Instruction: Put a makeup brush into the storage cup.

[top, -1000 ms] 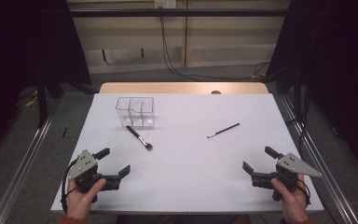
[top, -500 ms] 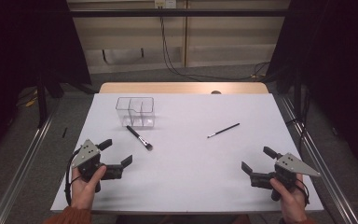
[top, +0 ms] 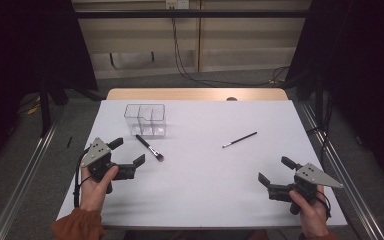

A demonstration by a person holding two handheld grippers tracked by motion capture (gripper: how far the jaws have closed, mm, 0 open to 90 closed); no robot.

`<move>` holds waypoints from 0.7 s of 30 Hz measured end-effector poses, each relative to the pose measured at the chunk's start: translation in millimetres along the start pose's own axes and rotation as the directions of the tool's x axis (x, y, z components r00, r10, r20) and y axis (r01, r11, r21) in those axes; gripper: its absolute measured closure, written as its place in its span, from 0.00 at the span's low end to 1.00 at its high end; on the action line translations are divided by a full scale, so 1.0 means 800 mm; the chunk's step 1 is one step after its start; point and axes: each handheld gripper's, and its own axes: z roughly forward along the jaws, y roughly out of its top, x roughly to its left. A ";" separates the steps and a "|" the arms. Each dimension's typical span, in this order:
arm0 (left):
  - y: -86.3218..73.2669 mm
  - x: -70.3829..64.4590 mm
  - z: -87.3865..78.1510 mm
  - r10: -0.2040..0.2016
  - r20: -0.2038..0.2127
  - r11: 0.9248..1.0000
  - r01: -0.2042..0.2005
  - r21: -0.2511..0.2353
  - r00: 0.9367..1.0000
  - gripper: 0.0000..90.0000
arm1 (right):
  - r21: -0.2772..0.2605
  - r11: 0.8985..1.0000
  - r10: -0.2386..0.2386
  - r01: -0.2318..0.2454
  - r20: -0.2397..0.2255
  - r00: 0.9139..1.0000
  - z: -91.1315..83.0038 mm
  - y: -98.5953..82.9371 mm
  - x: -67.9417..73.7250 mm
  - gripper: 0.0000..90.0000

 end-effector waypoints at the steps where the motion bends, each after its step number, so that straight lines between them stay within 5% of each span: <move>1: 0.000 0.000 0.000 0.000 0.000 1.000 0.000 0.000 1.000 0.01 | 0.000 1.000 0.000 0.000 0.000 1.000 0.000 0.000 0.000 0.00; 21: 0.024 0.015 0.044 0.043 -0.003 0.999 -0.043 -0.001 0.999 0.02 | 0.009 1.000 -0.019 0.019 -0.009 1.000 0.001 -0.001 0.001 0.00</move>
